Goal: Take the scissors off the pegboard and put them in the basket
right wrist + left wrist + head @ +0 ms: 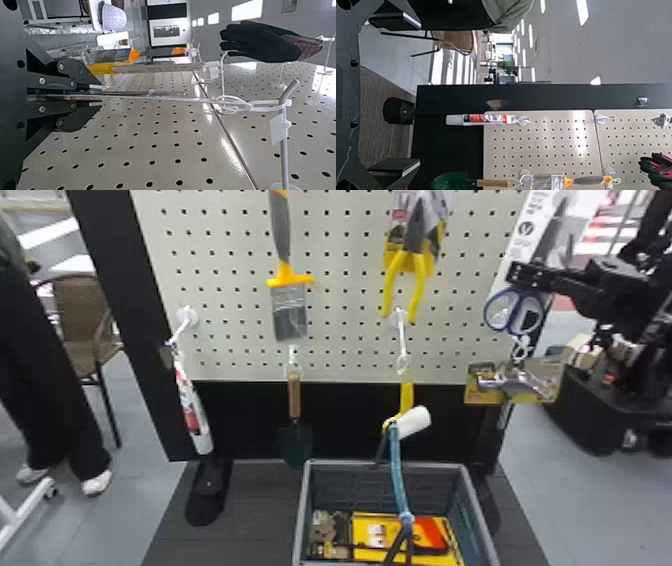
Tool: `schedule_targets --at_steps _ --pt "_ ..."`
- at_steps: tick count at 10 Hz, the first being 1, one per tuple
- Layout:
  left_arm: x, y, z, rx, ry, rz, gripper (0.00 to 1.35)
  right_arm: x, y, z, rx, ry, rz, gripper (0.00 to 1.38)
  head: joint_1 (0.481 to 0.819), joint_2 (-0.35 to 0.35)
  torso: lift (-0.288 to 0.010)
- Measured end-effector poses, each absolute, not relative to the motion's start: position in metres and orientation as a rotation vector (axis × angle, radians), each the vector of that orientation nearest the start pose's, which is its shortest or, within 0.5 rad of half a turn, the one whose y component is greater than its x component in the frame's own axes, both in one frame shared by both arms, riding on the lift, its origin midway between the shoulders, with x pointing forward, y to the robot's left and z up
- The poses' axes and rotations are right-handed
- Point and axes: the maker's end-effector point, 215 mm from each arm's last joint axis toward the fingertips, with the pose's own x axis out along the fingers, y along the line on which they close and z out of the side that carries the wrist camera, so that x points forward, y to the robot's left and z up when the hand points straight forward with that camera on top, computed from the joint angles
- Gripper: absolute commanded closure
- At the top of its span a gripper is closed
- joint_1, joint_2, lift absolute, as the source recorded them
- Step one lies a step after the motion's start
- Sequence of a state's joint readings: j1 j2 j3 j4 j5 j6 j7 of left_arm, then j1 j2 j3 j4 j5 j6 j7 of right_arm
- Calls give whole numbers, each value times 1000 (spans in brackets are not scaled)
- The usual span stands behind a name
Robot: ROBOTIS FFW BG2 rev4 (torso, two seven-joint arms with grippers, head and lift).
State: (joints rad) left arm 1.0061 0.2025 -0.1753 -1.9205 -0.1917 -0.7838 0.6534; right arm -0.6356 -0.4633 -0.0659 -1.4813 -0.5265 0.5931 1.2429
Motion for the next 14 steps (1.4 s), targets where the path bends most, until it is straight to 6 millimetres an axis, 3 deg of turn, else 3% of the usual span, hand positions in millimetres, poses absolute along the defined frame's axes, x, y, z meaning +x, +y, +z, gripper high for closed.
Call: schedule_targets --at_steps 7,14 --pt "223 250 -343 36 -140 264 102 584 -210 -57 96 -70 1205 1199 549 0 -100" --pt "223 250 -345 32 -132 263 102 567 -199 -27 33 -127 1231 1199 549 0 -100"
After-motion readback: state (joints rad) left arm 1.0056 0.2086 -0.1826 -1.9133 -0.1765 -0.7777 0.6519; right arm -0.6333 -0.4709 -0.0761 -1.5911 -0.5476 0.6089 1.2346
